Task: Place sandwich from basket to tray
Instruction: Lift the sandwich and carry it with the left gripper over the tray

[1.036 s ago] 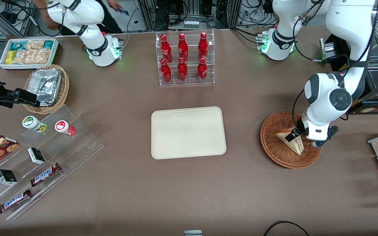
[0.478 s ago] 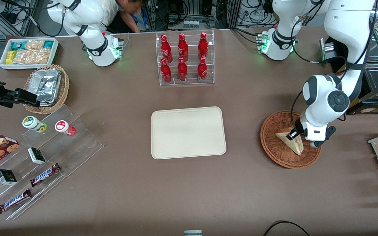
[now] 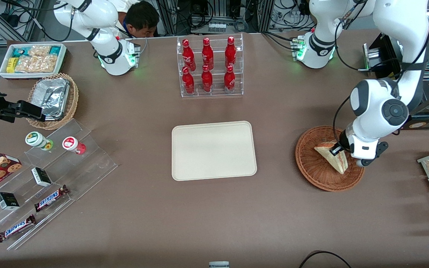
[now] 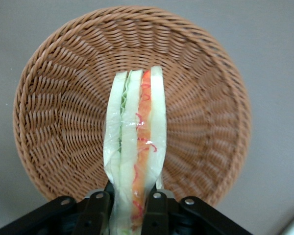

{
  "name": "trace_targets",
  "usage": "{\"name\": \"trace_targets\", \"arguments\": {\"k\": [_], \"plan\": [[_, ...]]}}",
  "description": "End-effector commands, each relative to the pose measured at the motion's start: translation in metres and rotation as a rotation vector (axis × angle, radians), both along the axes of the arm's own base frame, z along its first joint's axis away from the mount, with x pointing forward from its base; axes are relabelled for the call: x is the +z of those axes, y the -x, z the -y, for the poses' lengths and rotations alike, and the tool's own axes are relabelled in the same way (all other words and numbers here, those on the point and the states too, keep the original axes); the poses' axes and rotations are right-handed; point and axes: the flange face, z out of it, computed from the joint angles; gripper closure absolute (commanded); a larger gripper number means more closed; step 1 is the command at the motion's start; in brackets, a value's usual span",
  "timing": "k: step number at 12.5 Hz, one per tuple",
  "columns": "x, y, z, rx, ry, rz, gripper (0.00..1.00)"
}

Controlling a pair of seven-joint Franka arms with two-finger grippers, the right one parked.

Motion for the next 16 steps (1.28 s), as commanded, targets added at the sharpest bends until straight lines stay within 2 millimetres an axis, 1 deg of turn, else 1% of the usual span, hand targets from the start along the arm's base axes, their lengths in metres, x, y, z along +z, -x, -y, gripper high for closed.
{"name": "trace_targets", "arguments": {"k": [1, 2, 4, 6, 8, 10, 11, 13, 15, 16], "plan": [[0.033, -0.010, 0.026, -0.092, 0.007, -0.027, 1.00], [0.041, -0.012, 0.040, -0.117, 0.011, -0.030, 1.00], [0.048, -0.012, 0.069, -0.166, 0.024, -0.025, 1.00], [0.049, -0.012, 0.111, -0.232, 0.038, -0.025, 1.00], [0.049, -0.007, 0.159, -0.312, 0.046, -0.030, 1.00], [0.044, -0.002, 0.204, -0.382, 0.050, -0.031, 1.00], [0.043, -0.001, 0.222, -0.410, 0.055, -0.028, 1.00], [0.038, 0.007, 0.266, -0.475, 0.064, -0.025, 1.00], [0.027, 0.018, 0.310, -0.538, 0.069, -0.029, 1.00], [0.019, 0.023, 0.328, -0.570, 0.060, -0.030, 1.00]]}}
